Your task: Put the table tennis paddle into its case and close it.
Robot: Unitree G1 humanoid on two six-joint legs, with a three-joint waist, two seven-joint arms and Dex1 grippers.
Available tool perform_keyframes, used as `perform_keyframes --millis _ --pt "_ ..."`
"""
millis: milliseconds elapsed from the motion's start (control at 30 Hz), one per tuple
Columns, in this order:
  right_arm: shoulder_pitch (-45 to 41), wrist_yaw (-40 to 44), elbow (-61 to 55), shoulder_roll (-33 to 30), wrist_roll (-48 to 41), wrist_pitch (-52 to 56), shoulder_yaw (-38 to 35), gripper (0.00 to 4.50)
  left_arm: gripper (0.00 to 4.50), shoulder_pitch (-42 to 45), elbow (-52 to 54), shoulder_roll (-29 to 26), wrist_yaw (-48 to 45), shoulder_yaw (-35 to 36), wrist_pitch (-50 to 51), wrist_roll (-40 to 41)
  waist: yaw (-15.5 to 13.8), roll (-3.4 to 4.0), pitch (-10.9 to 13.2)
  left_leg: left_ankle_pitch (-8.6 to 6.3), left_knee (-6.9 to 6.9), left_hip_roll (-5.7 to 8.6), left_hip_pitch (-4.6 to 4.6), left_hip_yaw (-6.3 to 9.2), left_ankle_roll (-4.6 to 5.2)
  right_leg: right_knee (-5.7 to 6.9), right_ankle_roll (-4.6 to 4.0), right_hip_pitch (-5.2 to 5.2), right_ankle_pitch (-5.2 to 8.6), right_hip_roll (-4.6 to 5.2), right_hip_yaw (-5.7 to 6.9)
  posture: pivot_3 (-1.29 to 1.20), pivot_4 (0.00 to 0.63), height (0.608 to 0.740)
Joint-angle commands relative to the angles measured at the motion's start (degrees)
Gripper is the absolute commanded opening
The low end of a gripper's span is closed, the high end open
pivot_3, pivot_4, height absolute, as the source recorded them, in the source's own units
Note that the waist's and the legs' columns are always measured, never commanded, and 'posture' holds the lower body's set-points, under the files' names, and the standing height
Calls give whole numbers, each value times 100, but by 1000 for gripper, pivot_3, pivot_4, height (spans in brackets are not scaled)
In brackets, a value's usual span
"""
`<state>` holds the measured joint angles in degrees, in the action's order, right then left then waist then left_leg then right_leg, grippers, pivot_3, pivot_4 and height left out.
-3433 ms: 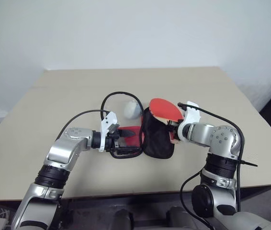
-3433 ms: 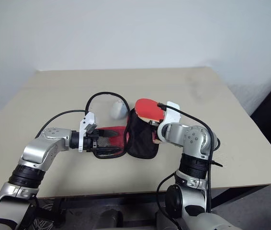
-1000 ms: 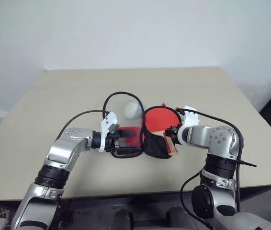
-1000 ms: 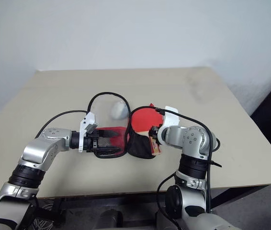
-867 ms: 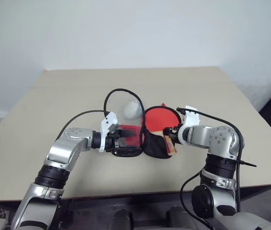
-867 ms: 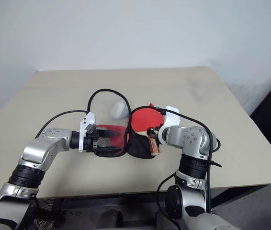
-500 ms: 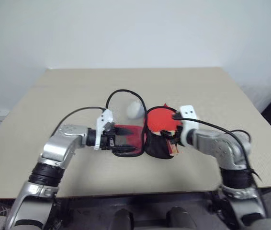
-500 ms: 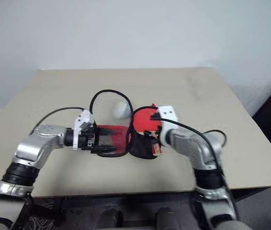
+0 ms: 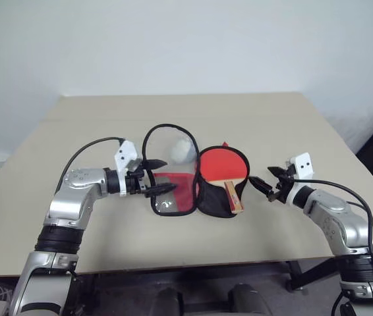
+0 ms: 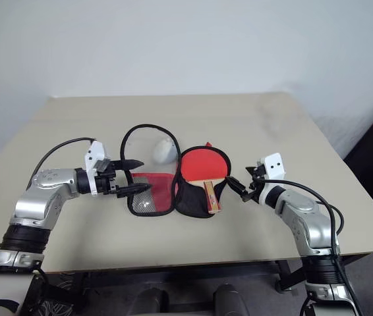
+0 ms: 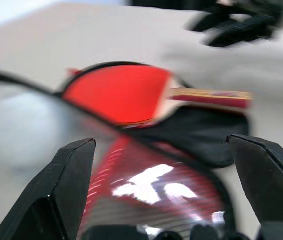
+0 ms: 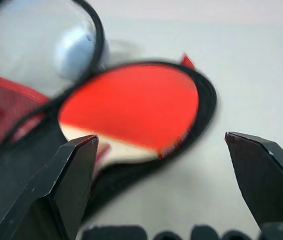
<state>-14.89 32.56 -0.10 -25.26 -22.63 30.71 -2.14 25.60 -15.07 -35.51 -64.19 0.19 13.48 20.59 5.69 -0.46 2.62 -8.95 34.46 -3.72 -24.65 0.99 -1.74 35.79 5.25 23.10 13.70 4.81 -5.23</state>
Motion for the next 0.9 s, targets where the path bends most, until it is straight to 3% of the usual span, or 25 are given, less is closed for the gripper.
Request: perform_keyframes --millis 33,400,900 --pt "12 177 54 23 18 -113 7 4404 4500 -32 -226 57 209 387 -760 -76 -16 -1 0 0 0 0 -1 0 0 0 0 1 0 0 0 0 0 740" --pt "87 413 14 76 187 -108 328 4404 4500 214 -1641 -411 334 573 -1331 -484 -68 -5 -2 -1 2 0 0 -1 -2 3 0 0 0 0 1 0 0 740" --pt "96 421 110 159 442 -176 411 4404 4500 105 -1654 -73 17 142 -1630 -806 -165 -10 -6 -5 10 0 0 -3 -10 10 0 -2 -2 0 1 0 0 740"
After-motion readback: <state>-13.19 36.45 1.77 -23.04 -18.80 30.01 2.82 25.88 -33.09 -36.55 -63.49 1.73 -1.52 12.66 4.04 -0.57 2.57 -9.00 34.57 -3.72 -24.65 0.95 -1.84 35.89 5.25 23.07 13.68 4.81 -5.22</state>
